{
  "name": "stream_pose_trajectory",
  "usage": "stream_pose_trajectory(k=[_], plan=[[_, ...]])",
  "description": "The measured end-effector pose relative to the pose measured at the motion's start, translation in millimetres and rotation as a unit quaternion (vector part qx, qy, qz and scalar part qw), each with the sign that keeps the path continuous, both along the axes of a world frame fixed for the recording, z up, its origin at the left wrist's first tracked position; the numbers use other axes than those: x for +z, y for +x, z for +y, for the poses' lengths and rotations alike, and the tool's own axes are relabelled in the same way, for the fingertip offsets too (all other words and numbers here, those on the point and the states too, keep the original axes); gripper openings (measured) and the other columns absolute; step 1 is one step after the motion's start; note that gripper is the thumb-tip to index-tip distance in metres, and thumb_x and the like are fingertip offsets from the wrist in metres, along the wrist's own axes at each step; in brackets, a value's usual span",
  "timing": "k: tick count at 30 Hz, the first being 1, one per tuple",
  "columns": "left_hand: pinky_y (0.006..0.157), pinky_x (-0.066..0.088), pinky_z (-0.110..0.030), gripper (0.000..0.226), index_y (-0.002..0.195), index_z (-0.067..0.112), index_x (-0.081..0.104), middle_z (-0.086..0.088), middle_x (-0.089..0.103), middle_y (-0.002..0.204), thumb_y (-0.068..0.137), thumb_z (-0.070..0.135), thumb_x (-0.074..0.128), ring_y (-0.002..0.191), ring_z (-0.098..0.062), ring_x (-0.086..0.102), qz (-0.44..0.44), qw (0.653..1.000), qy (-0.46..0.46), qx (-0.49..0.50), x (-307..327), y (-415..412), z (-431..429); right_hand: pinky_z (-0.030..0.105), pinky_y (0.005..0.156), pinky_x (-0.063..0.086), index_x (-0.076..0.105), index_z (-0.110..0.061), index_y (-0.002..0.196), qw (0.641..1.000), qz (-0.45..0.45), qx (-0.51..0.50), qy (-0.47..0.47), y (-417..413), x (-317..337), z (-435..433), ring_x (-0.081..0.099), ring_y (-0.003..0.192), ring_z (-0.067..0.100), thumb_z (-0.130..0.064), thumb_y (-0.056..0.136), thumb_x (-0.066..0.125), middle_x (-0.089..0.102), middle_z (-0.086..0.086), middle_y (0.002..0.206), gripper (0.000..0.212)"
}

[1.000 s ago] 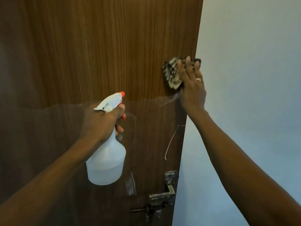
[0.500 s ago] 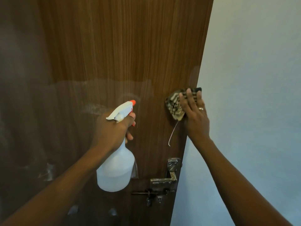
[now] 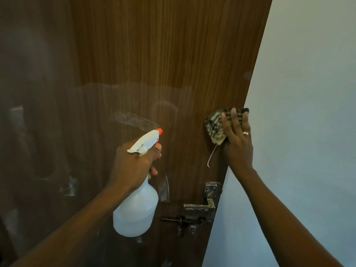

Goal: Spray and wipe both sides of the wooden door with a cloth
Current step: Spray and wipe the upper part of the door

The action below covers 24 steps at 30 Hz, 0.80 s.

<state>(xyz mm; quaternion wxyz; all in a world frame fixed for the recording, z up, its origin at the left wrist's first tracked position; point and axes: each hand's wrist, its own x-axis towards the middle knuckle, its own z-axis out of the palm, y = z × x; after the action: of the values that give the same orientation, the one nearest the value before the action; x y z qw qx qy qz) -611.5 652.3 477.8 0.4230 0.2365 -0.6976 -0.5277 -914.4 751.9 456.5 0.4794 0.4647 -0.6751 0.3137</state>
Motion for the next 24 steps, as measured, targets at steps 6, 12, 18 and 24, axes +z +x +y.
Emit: stream_pose_trajectory(k=[6,12,18,24], plan=[[0.049,0.053,-0.024,0.024,0.100,0.019,0.063,0.000,0.071,0.085,0.082,0.034,0.064,0.053,-0.019,0.065,0.014,0.998,-0.031,0.046,11.2,5.5,3.5,0.053,0.109,0.043,0.026,-0.024,0.157,0.991,-0.065,0.025,-0.115,-3.1,147.0,-18.7,0.010,0.152,0.038,0.001,0.093,0.040,0.017,0.006,0.165,0.070],[0.048,0.052,-0.023,0.023,0.104,0.015,0.065,-0.002,0.071,0.086,0.086,0.029,0.065,0.052,-0.019,0.065,0.015,0.998,-0.028,0.060,-3.4,7.7,1.9,0.054,0.120,0.020,0.033,-0.019,0.155,0.997,0.067,-0.006,0.036,-5.1,35.8,0.1,0.004,0.152,0.036,-0.017,0.097,0.050,0.020,0.010,0.164,0.061],[0.054,0.052,-0.027,0.031,0.106,0.009,0.065,-0.006,0.071,0.088,0.085,0.032,0.064,0.058,-0.026,0.065,-0.006,0.998,-0.020,0.063,-13.1,-2.3,1.5,0.065,0.097,0.047,0.023,-0.023,0.157,0.996,-0.088,-0.001,-0.012,-5.9,-16.4,15.8,0.009,0.152,0.038,-0.010,0.097,0.053,0.013,0.007,0.166,0.068],[0.061,0.057,-0.031,0.032,0.103,0.012,0.067,-0.003,0.072,0.085,0.083,0.037,0.066,0.063,-0.022,0.067,-0.017,0.992,-0.032,0.117,-13.5,0.3,-4.4,0.050,0.123,0.007,0.032,-0.014,0.155,0.999,0.036,-0.003,-0.023,40.7,32.5,-47.4,0.013,0.151,0.040,-0.008,0.099,0.048,0.023,0.013,0.163,0.058]])
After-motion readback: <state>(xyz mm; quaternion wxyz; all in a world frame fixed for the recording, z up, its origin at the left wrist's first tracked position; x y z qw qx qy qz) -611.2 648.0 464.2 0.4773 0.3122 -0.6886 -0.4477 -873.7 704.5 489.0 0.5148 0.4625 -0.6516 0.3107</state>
